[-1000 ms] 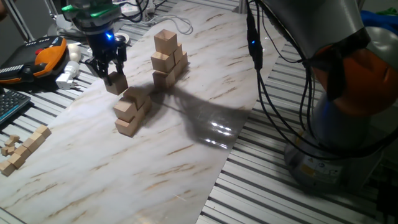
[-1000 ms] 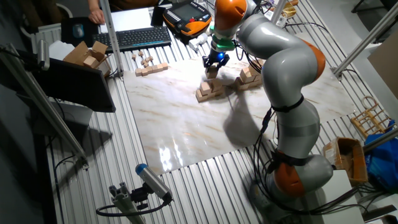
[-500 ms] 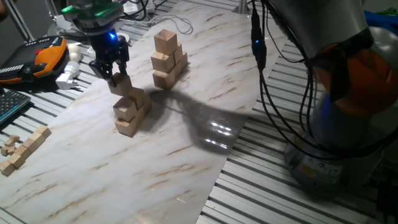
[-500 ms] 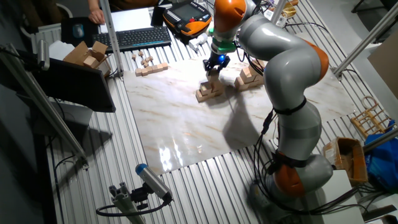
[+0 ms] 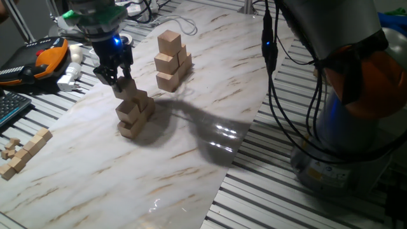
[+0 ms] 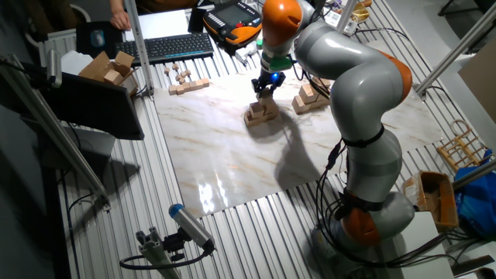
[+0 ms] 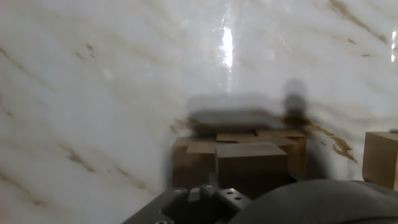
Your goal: Stack the blocks into a pyramid shape
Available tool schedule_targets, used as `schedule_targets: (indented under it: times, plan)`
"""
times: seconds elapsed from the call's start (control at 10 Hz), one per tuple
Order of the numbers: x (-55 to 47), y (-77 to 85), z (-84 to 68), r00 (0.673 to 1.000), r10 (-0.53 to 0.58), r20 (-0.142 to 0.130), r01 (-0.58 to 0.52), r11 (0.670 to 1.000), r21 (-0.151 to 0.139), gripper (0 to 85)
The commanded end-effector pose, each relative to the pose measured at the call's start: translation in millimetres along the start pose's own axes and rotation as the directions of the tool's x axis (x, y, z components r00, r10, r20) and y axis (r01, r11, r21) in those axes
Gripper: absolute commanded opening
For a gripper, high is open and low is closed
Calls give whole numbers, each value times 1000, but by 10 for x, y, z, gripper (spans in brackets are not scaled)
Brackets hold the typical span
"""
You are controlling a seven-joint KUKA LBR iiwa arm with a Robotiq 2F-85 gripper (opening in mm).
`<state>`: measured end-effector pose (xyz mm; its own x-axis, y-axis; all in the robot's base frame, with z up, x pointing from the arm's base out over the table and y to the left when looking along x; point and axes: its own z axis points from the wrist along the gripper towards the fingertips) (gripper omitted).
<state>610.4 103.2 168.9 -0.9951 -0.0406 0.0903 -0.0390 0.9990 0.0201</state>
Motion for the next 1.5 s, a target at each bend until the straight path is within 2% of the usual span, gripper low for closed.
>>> schedule_targets:
  times: [0.0,0.2,0.5,0.7,1.1,1.3,1.4]
  plan:
    - [1,-14,38,1000,-6,4,6,1000,3,0]
    - [14,-24,104,1000,-13,14,13,1000,10,0]
    - [82,-9,90,1000,-11,-1,11,1000,17,0]
    - [131,24,102,1000,-4,-4,4,999,35,0]
    - [108,2,121,1000,-10,-4,11,999,33,0]
    - [109,14,126,1000,4,-17,-3,999,45,0]
    - [108,26,132,1000,12,-17,-12,998,56,170]
